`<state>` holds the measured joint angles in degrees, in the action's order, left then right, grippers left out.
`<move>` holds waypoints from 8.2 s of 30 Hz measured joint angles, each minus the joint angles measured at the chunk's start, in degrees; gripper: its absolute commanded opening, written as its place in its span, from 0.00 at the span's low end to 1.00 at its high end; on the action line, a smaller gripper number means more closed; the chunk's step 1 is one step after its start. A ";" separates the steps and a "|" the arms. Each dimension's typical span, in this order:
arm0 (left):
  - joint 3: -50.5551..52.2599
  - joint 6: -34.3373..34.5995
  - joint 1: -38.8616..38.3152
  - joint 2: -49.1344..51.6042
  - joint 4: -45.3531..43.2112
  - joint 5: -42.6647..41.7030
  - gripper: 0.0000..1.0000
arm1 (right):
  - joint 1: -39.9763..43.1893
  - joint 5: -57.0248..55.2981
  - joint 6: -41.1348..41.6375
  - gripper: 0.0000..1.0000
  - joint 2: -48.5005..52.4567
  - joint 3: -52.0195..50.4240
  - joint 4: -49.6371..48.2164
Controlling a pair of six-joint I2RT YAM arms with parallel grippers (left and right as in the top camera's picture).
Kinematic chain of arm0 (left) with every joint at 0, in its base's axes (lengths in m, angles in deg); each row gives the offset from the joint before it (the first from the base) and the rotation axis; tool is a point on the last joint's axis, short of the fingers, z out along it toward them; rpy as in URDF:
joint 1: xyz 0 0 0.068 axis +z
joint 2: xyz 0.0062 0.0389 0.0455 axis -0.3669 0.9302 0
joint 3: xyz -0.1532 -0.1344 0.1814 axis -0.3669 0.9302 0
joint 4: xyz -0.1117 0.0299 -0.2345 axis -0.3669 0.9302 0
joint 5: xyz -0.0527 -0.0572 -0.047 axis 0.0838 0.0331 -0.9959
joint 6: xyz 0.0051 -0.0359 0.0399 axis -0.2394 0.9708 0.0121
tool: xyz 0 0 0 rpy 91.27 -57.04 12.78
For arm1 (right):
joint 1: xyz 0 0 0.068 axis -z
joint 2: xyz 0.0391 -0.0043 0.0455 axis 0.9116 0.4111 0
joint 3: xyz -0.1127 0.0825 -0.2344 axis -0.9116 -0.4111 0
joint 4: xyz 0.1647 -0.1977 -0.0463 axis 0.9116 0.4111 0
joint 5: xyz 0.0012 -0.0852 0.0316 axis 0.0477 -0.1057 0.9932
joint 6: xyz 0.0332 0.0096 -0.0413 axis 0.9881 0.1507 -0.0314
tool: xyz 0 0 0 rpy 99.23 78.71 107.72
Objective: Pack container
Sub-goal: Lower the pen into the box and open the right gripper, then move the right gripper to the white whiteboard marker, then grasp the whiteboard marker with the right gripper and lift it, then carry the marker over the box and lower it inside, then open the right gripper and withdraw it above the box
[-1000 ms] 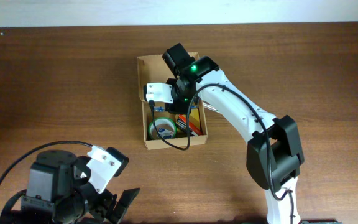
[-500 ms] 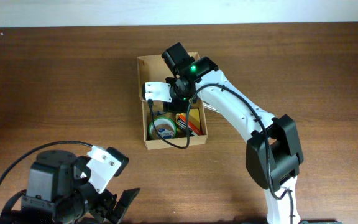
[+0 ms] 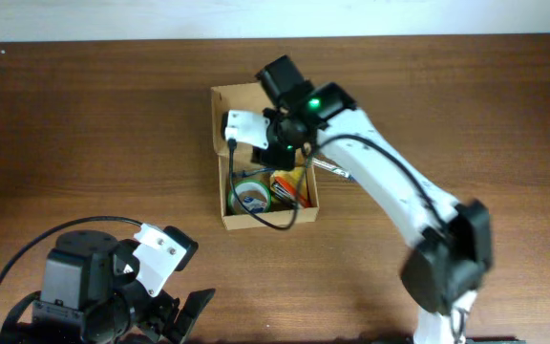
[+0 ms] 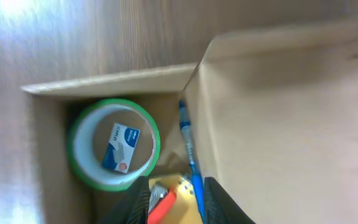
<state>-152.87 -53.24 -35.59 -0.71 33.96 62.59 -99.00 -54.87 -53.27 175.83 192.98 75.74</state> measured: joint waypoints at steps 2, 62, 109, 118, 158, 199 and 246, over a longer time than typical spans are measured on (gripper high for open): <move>0.00 0.00 0.00 0.00 0.00 0.00 1.00 | 0.00 -0.35 0.59 0.28 -4.50 0.00 0.44; 0.00 0.00 0.00 0.00 0.00 0.00 1.00 | 23.02 -0.07 9.38 0.43 -8.63 -38.62 -27.67; 0.00 0.00 0.00 0.00 0.02 0.00 1.00 | 22.51 -7.34 9.77 0.04 -1.27 -38.60 -30.95; 0.00 0.00 0.00 0.00 0.00 0.00 1.00 | 22.51 -7.93 17.38 0.04 -1.27 -38.56 -31.58; 0.00 0.00 0.00 0.00 0.00 0.00 1.00 | 20.65 13.55 22.27 0.04 -30.03 -32.20 -26.25; 0.00 0.00 0.00 0.00 0.00 0.00 1.00 | 3.43 2.62 -6.51 0.17 -8.00 -32.17 -18.21; 0.00 0.00 0.00 0.00 0.00 0.00 1.00 | 7.82 -1.62 17.94 0.04 -15.17 -17.68 -15.91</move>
<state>-152.87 -53.24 -35.59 -0.71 33.96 62.59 -91.18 -56.49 -35.32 160.66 175.30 59.83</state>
